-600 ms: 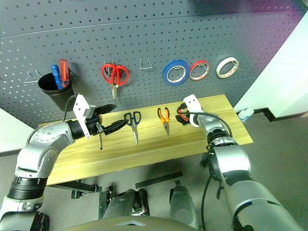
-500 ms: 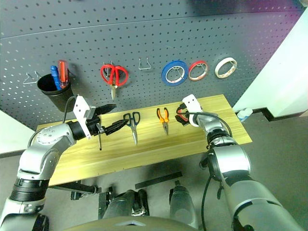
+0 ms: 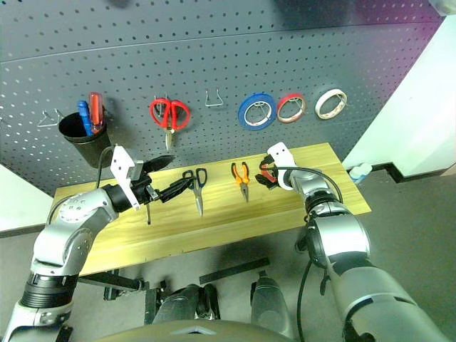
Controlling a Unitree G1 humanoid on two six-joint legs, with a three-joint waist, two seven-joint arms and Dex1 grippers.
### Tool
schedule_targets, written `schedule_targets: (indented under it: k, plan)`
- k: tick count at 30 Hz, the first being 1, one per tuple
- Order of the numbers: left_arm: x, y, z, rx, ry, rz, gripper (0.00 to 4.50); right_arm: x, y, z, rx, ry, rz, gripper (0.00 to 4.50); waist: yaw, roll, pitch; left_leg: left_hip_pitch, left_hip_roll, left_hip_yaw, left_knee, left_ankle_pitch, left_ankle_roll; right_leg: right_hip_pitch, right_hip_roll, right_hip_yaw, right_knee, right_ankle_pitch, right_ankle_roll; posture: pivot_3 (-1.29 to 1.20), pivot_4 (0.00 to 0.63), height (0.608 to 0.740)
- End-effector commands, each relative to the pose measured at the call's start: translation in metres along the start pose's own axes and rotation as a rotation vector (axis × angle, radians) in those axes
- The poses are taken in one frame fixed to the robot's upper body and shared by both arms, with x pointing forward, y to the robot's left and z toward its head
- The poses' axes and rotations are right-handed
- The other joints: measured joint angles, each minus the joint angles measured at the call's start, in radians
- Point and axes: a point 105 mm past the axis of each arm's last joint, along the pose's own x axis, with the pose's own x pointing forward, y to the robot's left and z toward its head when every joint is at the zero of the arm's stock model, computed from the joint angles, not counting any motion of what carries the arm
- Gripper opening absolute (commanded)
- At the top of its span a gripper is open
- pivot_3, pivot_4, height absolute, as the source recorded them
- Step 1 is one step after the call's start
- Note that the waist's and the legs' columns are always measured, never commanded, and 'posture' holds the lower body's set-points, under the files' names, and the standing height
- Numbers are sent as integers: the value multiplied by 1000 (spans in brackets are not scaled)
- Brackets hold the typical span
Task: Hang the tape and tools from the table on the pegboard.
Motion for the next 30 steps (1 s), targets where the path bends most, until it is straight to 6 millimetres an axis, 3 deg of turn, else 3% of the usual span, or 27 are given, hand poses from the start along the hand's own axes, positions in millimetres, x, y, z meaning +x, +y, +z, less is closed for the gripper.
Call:
schedule_targets:
  k: [1, 12, 20, 30]
  plan:
    - [-5, 1, 13, 23, -33, 5, 4459, -2, -4, 15, -17, -44, -2, 4500, 0, 0, 0, 0, 0, 0, 0, 0, 0, 0, 0, 0, 0, 0, 0, -84, 94, 740]
    - [-7, 6, 14, 38, -21, 49, 4459, -4, -7, 14, -35, -47, -9, 4500, 4, 3, 20, 1, 0, -1, 1, 0, 0, 0, -1, 1, 1, 0, 0, -80, 184, 740]
    - [-4, 5, 18, 31, -39, 60, 4459, -7, -11, 10, -50, -32, -17, 4500, 21, 4, 73, 0, 1, -2, 2, 0, 0, -1, -4, 1, 2, 0, -1, -85, 261, 740]
    - [-4, -1, 19, -16, -50, 37, 4459, -11, -17, 14, -42, -57, -32, 4500, 25, 3, 117, -1, 1, -2, 1, 0, 0, -3, -5, 2, 1, 0, -1, -109, 286, 740]
